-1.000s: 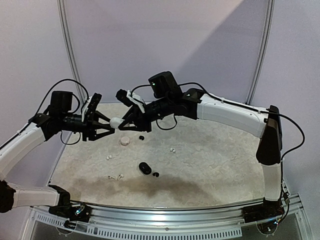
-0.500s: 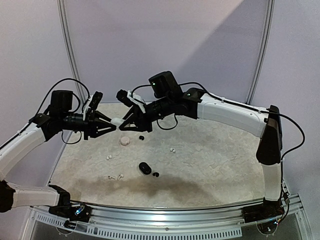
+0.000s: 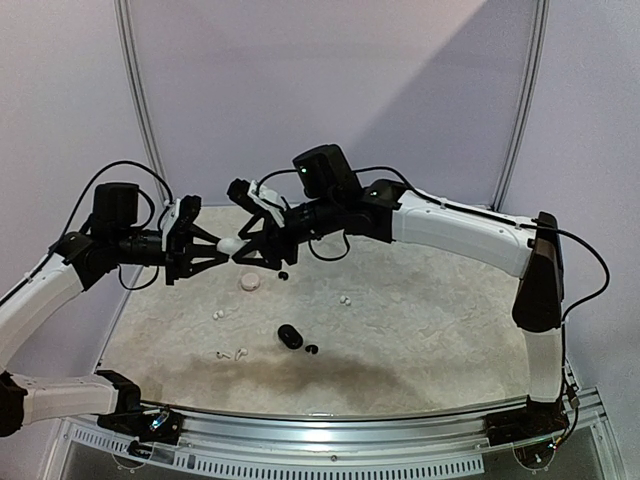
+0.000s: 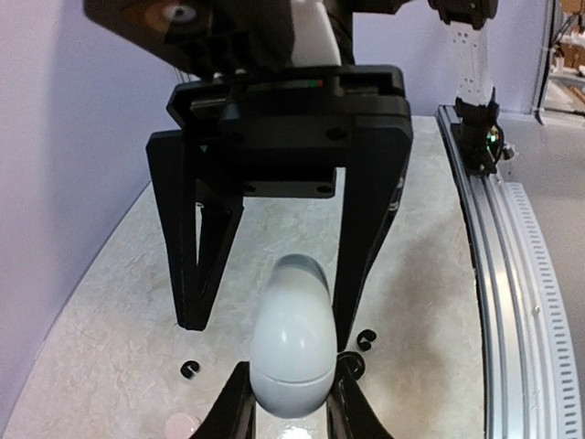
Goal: Insert the wireless bluetooth earbuds into the charging case
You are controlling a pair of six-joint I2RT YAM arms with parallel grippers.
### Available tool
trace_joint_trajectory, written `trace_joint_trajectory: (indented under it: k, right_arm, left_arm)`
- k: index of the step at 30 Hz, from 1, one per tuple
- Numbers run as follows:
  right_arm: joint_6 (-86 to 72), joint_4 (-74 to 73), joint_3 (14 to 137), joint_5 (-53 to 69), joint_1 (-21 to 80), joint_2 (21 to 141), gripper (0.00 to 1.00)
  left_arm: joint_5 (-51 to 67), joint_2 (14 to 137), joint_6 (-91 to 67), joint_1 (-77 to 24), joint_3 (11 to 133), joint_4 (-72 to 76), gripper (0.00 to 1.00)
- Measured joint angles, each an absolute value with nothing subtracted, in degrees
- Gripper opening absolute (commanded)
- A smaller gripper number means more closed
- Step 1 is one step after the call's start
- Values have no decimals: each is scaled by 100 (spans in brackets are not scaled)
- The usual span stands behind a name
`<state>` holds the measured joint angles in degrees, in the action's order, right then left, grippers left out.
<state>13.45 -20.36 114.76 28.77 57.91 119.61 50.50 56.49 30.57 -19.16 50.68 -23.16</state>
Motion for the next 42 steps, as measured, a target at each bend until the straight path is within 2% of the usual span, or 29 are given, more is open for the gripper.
trace_joint_trajectory:
  k: [8, 25, 30, 42]
  right_arm:
    - [1354, -2167, 11456, 2897, 5802, 11961, 61]
    - [1162, -2161, 11456, 2952, 5651, 11952, 60]
    - [1146, -2163, 11456, 2989, 5649, 11952, 61]
    - [773, -1957, 11456, 3308, 5378, 11939, 66]
  left_arm:
    - [4805, 5590, 3931, -1977, 5068, -2648, 0]
    - [4716, 5564, 4329, -2069, 4967, -3048, 0]
    - [4777, 5502, 3911, -2073, 4814, -2794, 0]
    - [5083, 5395, 1706, -2095, 3820, -1424, 0]
